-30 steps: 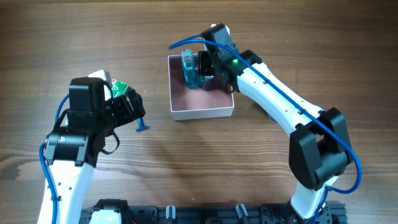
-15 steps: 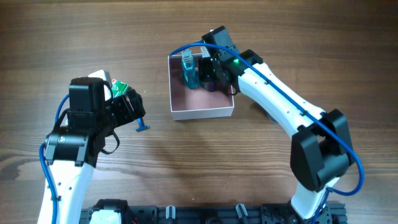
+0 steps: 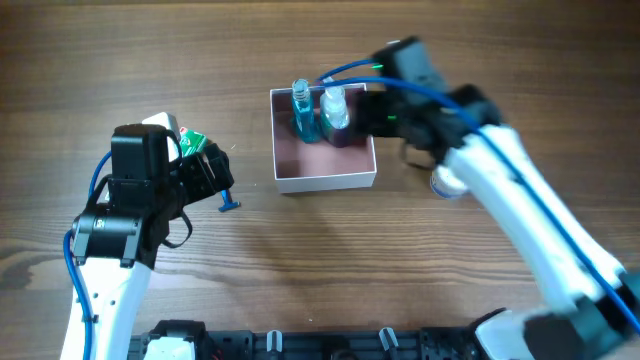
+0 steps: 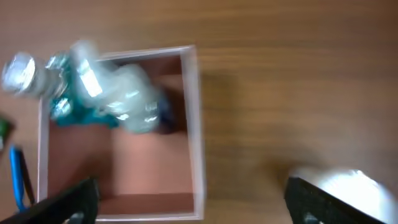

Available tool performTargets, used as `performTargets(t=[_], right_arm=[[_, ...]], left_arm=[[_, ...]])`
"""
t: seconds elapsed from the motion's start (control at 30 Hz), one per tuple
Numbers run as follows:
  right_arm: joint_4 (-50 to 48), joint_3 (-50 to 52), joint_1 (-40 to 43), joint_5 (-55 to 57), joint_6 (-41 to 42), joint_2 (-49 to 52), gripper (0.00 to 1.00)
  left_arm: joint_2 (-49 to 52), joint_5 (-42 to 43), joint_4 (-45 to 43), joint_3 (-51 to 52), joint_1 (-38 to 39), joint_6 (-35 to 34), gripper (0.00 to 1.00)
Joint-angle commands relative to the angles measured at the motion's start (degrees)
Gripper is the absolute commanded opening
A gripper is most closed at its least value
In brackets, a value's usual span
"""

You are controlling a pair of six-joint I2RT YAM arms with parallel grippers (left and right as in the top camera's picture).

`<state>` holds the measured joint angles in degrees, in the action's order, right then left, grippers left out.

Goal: Pack container
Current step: 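Move the right gripper to the white cotton-bud tub and grasp it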

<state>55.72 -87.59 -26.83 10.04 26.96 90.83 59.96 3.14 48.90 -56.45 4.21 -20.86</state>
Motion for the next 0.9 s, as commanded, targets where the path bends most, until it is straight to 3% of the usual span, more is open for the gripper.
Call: performTargets(t=[0.0,0.27,0.87], right_arm=[[6.0,-1.4,8.7,4.0,7.3,-7.8,1.00],[17.0,0.2,24.0,-2.1,5.7,-5.0,1.00],[15.4,3.0,25.4,-11.7,-2.1,19.3,1.00]], left_arm=[[-0.2,0.9,0.0,-1.0,0.3,0.9,1.00],[-0.2,0.9,0.0,-1.0,0.3,0.9,1.00],[-0.2,0.9,0.0,-1.0,0.3,0.9,1.00]])
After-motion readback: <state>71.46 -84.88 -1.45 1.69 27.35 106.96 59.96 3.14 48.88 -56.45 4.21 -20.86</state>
